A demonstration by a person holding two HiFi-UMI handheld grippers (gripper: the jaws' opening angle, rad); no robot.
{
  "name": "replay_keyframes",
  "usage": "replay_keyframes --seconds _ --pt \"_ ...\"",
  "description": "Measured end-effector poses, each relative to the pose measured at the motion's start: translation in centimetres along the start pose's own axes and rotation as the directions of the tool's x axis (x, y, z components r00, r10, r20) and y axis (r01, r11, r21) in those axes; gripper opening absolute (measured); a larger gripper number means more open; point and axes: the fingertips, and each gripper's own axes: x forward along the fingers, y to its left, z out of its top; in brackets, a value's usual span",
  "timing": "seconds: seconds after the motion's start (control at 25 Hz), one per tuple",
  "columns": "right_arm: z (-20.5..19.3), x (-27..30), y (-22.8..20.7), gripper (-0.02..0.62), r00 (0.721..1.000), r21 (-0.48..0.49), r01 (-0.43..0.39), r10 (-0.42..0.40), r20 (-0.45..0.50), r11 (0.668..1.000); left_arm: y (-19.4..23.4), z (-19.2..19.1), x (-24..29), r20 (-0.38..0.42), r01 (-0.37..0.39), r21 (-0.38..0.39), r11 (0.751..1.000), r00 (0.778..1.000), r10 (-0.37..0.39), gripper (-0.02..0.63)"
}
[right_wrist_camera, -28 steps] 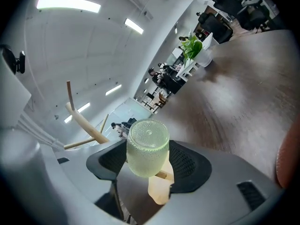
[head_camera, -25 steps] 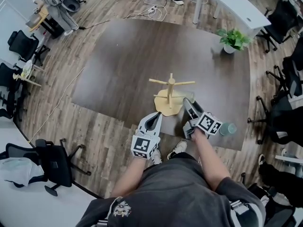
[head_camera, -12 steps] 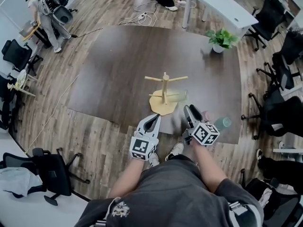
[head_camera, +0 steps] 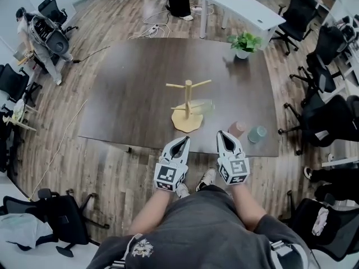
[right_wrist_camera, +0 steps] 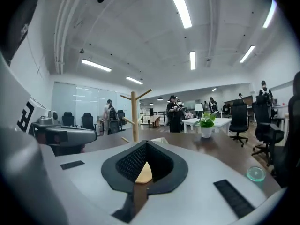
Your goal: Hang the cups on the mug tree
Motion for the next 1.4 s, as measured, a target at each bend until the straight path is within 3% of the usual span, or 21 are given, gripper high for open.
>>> replay_keyframes --seconds 0.36,0.8,1.0,1.4 --pt "0.3 -4.4 2.0 0.026 0.998 -0.122 0.061 -0.057 0.031 0.991 -2.7 1.6 -2.0 0.057 0.072 0.012 0.997 0.996 -0.072 0.006" --pt "-1.7 -6.4 -3.8 0.026 0.985 -0.077 0.173 -0.174 -0.004 0.982 -6.3 0.5 3.4 0.021 0.166 0.014 0.986 0.986 -0.166 0.006" --pt "-2.8 -6.5 -6.6 0.026 0.987 -0.043 0.161 -0.161 -0.005 0.986 -8.2 0.3 6.7 -0.022 0.197 0.085 0.977 0.98 -0.196 0.007" --pt "-6.5 -5.7 -11.2 0.029 0.985 -0.036 0.152 -0.154 -0.074 0.988 -10.8 -2.8 11.0 -0.099 0.237 0.072 0.969 0.968 -0.23 0.006"
